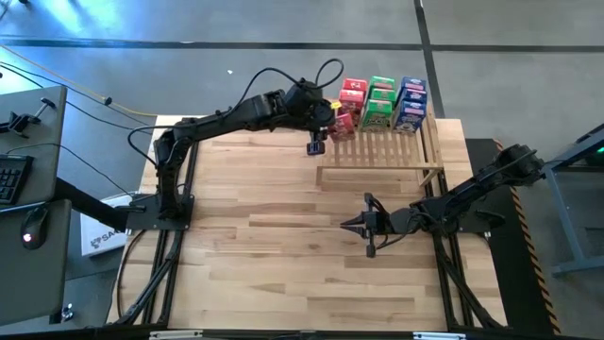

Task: Stack cereal on shelf
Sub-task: Put the red cereal box on the shelf aligned with other red cereal box

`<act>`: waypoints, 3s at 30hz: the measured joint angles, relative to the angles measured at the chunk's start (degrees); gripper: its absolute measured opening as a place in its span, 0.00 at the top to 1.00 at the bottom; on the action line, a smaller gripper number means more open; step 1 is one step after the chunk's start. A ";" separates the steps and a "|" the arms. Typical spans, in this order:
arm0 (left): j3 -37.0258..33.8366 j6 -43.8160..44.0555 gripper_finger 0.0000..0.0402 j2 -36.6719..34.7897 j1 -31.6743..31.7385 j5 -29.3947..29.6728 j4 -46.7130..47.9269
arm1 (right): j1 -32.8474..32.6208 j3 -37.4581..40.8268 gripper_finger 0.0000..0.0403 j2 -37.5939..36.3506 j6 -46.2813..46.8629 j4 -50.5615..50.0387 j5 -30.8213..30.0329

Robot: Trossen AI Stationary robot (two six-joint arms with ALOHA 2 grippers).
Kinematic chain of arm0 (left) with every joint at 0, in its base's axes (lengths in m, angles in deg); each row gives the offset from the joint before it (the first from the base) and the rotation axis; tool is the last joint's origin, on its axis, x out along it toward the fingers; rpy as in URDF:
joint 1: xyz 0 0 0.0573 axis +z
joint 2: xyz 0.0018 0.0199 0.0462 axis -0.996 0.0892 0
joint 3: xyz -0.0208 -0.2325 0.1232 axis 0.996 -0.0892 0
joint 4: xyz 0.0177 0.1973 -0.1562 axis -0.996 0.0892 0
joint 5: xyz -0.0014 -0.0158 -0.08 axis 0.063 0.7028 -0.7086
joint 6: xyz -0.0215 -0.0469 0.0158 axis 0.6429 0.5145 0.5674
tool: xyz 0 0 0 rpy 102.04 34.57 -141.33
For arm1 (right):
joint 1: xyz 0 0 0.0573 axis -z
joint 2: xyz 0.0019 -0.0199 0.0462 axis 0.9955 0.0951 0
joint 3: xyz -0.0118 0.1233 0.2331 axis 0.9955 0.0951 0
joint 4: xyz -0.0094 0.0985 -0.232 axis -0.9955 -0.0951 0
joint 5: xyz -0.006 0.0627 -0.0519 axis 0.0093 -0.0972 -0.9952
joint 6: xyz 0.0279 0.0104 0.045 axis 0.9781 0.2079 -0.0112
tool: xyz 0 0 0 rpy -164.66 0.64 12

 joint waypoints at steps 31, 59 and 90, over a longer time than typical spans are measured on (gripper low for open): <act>-0.24 -2.43 0.56 -6.48 0.04 2.35 -3.38 | 0.00 0.00 0.96 0.00 -0.02 -0.13 0.41; -51.74 16.67 1.00 -12.69 6.08 -3.23 -64.08 | 3.37 -0.02 0.96 0.00 0.99 -1.90 -2.70; -52.01 13.84 1.00 -12.24 8.41 -10.74 -61.34 | 3.69 -0.04 0.96 5.27 -1.93 5.31 -7.53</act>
